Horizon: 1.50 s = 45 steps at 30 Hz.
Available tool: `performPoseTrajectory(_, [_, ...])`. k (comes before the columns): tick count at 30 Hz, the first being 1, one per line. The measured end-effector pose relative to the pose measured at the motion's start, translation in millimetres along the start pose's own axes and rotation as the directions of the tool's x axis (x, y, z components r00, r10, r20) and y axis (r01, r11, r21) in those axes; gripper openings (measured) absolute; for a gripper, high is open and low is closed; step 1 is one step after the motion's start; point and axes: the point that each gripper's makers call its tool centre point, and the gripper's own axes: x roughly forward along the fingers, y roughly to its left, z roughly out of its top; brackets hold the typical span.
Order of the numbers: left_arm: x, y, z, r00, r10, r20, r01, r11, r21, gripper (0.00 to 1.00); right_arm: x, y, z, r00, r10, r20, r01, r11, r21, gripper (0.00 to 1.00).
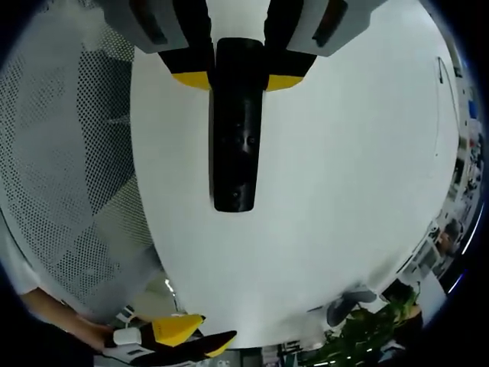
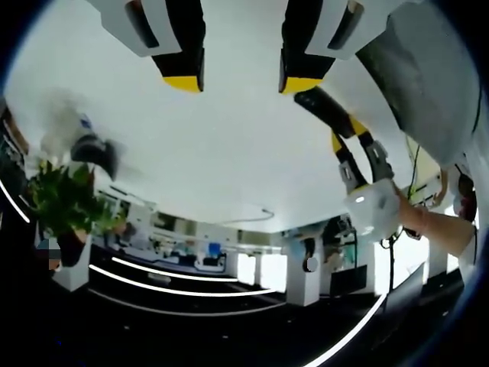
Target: Press the specified remote control buttons in sequence, fully releasing each button before pressing the next.
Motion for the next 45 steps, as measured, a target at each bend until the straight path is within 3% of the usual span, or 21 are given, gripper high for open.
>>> performPoseTrajectory(39, [0, -37.1, 0.2, 1.0, -0.003, -0.026, 0.003, 1.0, -0.003, 0.23, 2, 5, -3.9, 0.999, 0.015, -0.032, -0.016, 0.999, -0.031, 0.35])
performPoseTrajectory(45, [-1, -38.4, -0.6, 1.0, 0.002, 0.001, -0.002, 1.0, -0.016, 0.24, 4, 7, -6.7, 0.998, 0.024, -0.05, -0.026, 0.999, -0.038, 0.35])
